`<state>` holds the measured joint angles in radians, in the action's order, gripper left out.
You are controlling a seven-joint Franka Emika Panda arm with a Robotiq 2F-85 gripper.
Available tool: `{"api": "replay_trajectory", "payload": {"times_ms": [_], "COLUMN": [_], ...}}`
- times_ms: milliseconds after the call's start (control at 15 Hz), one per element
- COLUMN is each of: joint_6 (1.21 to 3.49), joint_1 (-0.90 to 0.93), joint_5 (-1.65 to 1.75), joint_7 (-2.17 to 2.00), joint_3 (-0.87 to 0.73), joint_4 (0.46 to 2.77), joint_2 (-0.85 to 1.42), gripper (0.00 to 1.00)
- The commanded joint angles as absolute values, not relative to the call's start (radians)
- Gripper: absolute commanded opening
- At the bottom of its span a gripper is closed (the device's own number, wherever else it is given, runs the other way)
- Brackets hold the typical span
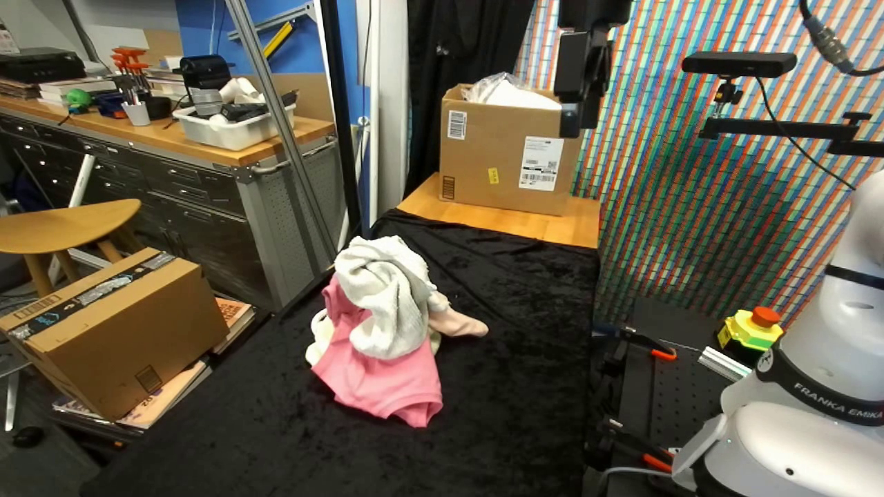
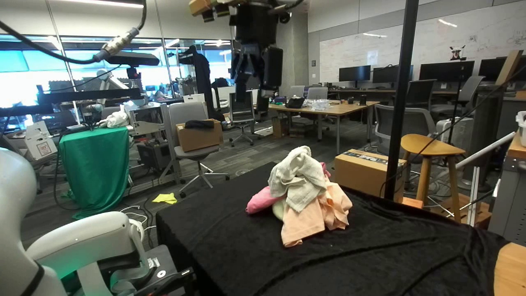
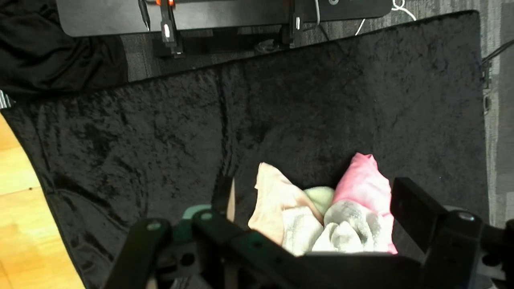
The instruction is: Pile the items on the black tablecloth together.
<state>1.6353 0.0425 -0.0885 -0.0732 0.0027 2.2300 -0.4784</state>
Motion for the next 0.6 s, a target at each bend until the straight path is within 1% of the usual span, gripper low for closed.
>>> {"api": "replay_trajectory", "payload": {"times_ms": [0, 533], "joint_6": [1.606, 1.813], "joint_1": [0.022, 0.016], "joint_5": [-0.095, -0.051], "joint_7": [-0.030, 0.067], "joint_3": [-0.014, -0.026], "joint_4": [2.306, 2.503], "joint_2": [-0.607, -0.776], "gripper": [1.00, 1.00]}}
